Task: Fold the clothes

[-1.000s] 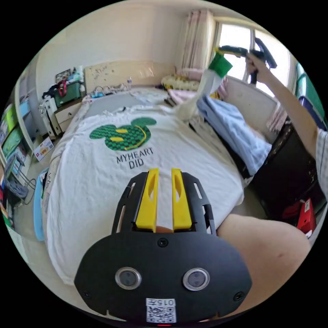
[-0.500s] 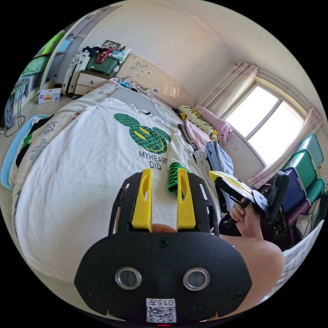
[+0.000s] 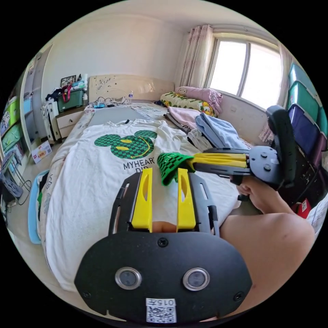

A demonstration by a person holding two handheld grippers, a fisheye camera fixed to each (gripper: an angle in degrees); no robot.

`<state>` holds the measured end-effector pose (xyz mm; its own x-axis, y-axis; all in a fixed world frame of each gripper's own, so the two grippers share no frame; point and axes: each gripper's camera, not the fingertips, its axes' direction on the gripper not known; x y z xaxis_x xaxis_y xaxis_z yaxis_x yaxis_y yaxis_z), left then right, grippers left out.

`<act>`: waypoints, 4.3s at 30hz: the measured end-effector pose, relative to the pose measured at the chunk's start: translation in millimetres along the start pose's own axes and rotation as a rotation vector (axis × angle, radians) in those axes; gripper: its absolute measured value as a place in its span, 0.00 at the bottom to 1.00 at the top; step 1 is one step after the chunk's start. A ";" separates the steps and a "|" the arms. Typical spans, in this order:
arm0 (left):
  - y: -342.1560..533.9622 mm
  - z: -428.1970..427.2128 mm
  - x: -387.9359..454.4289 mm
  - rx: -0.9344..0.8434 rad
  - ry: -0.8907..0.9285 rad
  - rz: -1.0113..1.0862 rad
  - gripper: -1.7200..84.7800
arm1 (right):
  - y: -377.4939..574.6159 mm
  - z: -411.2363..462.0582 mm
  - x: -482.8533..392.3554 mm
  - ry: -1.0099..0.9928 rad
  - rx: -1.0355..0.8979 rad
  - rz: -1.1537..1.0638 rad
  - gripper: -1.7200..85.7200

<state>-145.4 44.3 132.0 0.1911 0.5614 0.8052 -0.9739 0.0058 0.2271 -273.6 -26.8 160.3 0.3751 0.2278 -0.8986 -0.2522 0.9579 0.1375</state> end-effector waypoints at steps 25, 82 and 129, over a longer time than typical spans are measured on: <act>27.1 -26.9 -89.0 0.189 0.178 -0.630 0.02 | -90.0 -93.0 40.7 -0.138 -0.097 -0.105 0.14; -6.1 -53.9 -13.6 0.075 0.078 -0.120 0.09 | -10.2 -59.6 155.0 -0.312 -0.041 0.015 0.02; -0.3 -81.6 -56.4 -0.159 0.174 -0.062 0.03 | 42.9 45.0 155.2 -0.352 0.022 -0.065 0.03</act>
<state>-165.9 80.1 41.8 0.2408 0.6903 0.6823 -0.9706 0.1673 0.1732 -186.0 57.5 45.5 0.6751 0.2087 -0.7075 -0.1996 0.9750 0.0972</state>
